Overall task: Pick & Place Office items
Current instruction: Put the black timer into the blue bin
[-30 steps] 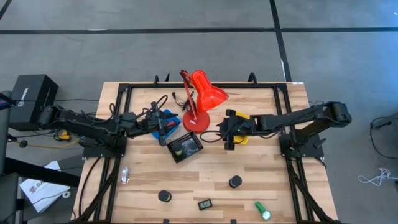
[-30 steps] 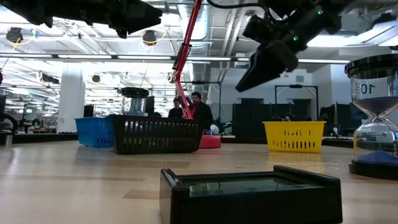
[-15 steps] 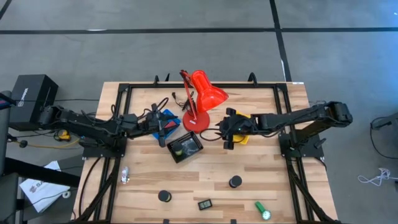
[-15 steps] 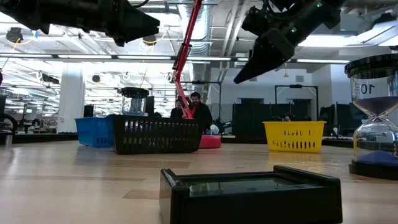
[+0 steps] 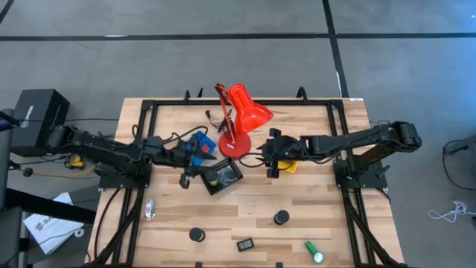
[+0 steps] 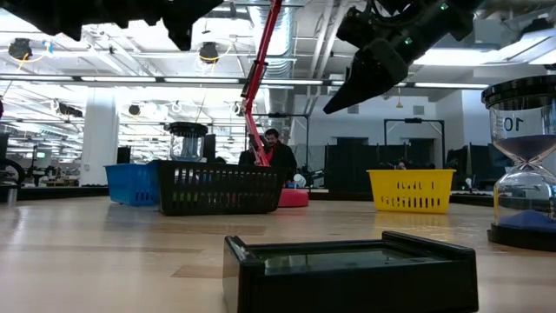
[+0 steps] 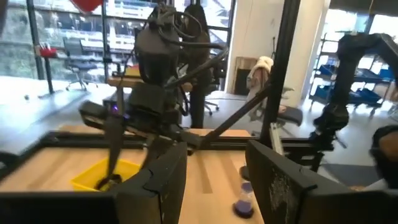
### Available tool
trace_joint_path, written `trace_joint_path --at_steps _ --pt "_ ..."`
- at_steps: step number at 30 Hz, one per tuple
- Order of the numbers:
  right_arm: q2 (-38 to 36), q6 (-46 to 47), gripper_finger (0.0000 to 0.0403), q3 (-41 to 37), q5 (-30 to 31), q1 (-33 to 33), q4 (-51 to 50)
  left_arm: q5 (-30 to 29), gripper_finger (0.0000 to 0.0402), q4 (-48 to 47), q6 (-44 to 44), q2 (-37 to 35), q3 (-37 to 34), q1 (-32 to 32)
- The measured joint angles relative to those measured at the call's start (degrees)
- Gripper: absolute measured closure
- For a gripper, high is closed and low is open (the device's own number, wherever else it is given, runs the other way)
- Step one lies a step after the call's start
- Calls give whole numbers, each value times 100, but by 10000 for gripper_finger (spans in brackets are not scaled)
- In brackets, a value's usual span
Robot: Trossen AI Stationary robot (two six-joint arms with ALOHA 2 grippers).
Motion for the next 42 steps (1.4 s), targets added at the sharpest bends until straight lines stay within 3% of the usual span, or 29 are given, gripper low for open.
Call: trace_joint_path --at_steps 16,27,35,42 --pt "-2 -134 244 185 -34 203 180 -169 243 -26 -15 2539 1977 -1338" --pt "173 0 244 180 -43 690 229 -1593 243 -317 -65 3682 3094 -2434" --pt "272 894 244 189 -38 1281 451 -1637 243 -1390 -1142 4611 4057 -2764" --pt "433 1037 244 196 6 2083 1454 -1948 243 -1601 -1770 5046 4221 -3002"
